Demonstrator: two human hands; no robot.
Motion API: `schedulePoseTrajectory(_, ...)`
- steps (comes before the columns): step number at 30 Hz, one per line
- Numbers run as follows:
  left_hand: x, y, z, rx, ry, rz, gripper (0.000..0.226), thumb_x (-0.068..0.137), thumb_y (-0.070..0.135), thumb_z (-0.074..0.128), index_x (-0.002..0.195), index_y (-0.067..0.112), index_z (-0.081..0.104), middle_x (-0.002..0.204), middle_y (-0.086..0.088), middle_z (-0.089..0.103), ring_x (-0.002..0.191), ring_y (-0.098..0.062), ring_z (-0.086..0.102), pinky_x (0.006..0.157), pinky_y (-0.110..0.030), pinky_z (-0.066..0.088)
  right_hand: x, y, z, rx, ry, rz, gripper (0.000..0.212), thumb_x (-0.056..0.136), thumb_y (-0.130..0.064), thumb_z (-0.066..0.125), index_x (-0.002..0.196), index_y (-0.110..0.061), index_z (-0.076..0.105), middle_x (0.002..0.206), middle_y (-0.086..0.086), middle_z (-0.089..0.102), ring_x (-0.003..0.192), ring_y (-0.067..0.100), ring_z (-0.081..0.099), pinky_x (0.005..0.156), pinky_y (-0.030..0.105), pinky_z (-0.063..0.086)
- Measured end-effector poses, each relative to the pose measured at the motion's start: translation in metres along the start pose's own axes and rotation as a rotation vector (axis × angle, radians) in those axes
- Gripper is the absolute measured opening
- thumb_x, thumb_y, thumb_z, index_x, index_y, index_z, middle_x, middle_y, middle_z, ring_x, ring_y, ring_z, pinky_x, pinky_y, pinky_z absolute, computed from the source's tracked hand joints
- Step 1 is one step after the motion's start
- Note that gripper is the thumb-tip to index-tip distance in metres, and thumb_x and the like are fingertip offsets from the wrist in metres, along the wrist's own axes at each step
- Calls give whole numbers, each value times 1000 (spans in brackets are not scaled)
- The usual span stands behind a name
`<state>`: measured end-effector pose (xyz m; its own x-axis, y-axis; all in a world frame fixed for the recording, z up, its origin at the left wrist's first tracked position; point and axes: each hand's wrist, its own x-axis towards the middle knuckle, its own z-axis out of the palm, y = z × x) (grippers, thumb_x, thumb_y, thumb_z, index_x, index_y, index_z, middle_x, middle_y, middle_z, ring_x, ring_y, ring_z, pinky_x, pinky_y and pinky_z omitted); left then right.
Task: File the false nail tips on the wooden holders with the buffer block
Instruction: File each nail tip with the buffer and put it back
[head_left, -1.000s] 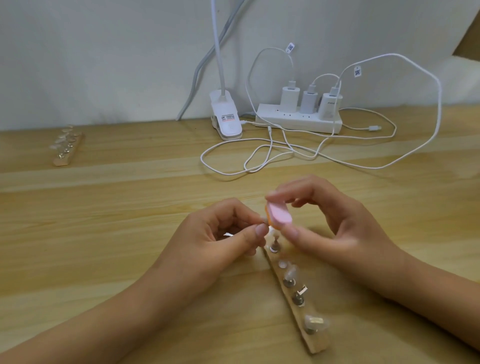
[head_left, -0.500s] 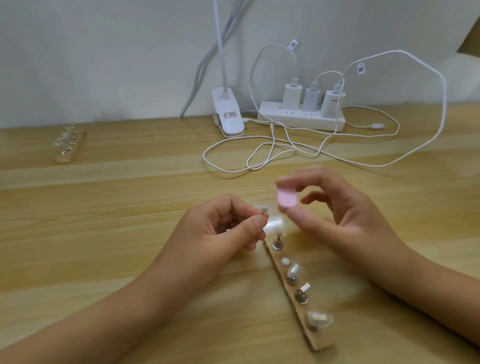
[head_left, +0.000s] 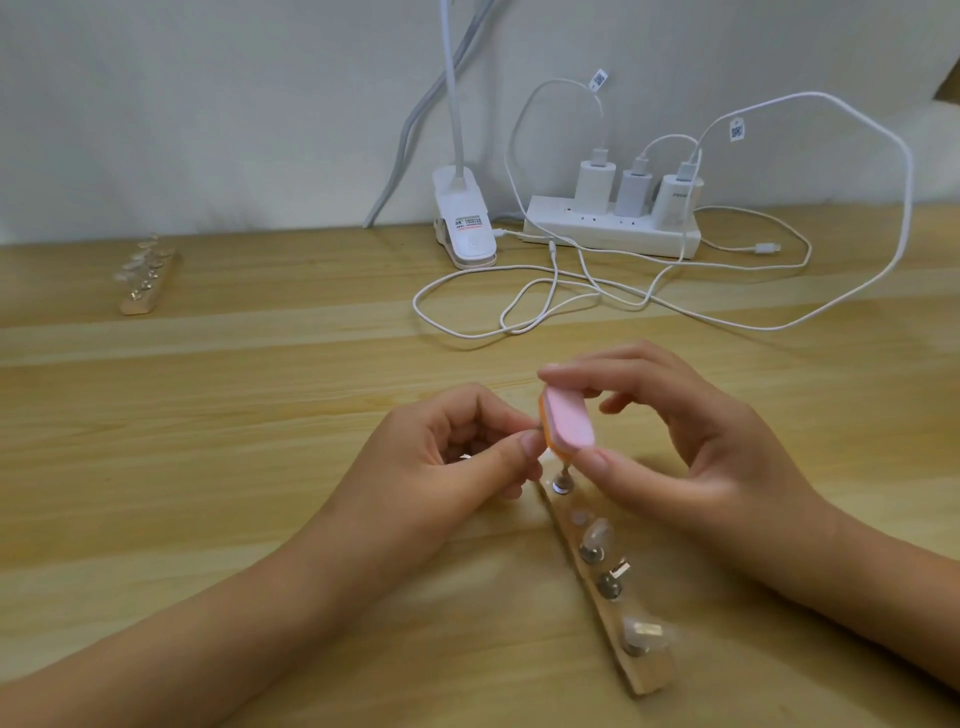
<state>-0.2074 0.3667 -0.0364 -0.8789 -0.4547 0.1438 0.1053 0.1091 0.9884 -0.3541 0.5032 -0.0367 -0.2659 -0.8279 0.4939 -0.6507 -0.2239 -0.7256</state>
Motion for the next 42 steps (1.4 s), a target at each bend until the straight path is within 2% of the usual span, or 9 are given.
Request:
schedulePoseTrajectory(2, -1, 1, -1, -22, 6, -17, 13, 79, 22, 77, 77, 12, 68, 65, 0, 68, 57, -6, 60, 59, -15, 46, 1, 0, -1, -10, 26, 16, 40, 83, -32, 66, 121, -20, 64, 116, -5, 64, 112, 20, 58, 89, 28, 46)
schedulePoseTrajectory(7, -2, 6, -2, -14, -41, -62, 11, 77, 20, 65, 72, 11, 66, 58, 0, 63, 51, -5, 55, 53, -15, 44, -1, -1, -1, -204, 9, -138, 42, 84, -26, 66, 125, -18, 60, 120, -4, 59, 115, 16, 55, 95, 30, 41)
schedulePoseTrajectory(9, -1, 6, -2, 4, -55, -77, 10, 77, 20, 65, 71, 12, 68, 57, 1, 62, 51, -5, 54, 52, -15, 43, -1, -1, -3, -234, 18, -149, 43, 84, -26, 66, 125, -18, 59, 120, -4, 58, 116, 14, 54, 97, 33, 41)
schedulePoseTrajectory(13, -1, 6, -2, 30, -68, -70, 14, 77, 19, 63, 65, 24, 70, 54, 5, 61, 50, -2, 54, 52, -13, 42, -3, -3, -2, -263, -60, -204, 41, 83, -24, 64, 124, -18, 60, 121, -5, 59, 116, 13, 55, 100, 27, 38)
schedulePoseTrajectory(23, -3, 3, -2, 91, -71, 1, 11, 79, 22, 64, 72, 27, 71, 62, 9, 65, 59, -2, 56, 58, -13, 43, 1, 3, -6, 17, -64, 30, 37, 84, -30, 59, 120, -21, 64, 116, -4, 62, 114, 18, 57, 95, 24, 42)
schedulePoseTrajectory(27, -2, 3, -2, 56, -45, 15, 13, 84, 27, 61, 84, 27, 74, 75, 13, 70, 65, 1, 56, 61, -12, 45, 2, 6, -9, 125, -1, 114, 37, 85, -34, 59, 120, -25, 66, 118, -5, 65, 117, 21, 58, 98, 37, 47)
schedulePoseTrajectory(31, -2, 2, -3, 66, -3, 6, 9, 83, 34, 70, 91, 31, 75, 93, 14, 75, 76, 3, 64, 66, -11, 49, 1, 5, -9, 153, 11, 125, 36, 86, -34, 59, 121, -27, 66, 119, -3, 65, 117, 23, 59, 99, 42, 48)
schedulePoseTrajectory(35, 0, 0, -2, 13, 8, -7, 19, 73, 27, 75, 91, 33, 73, 82, 5, 75, 72, -2, 65, 64, -12, 49, 0, 4, -8, 169, 22, 129, 36, 87, -33, 60, 121, -25, 67, 118, -2, 65, 116, 24, 59, 98, 43, 48)
schedulePoseTrajectory(42, -1, -2, -3, 47, -13, 39, 10, 76, 24, 73, 77, 34, 70, 75, 5, 73, 72, -3, 64, 65, -13, 48, -2, 2, -8, 223, -24, 105, 39, 88, -30, 61, 126, -21, 64, 122, -1, 64, 119, 27, 58, 100, 49, 47)
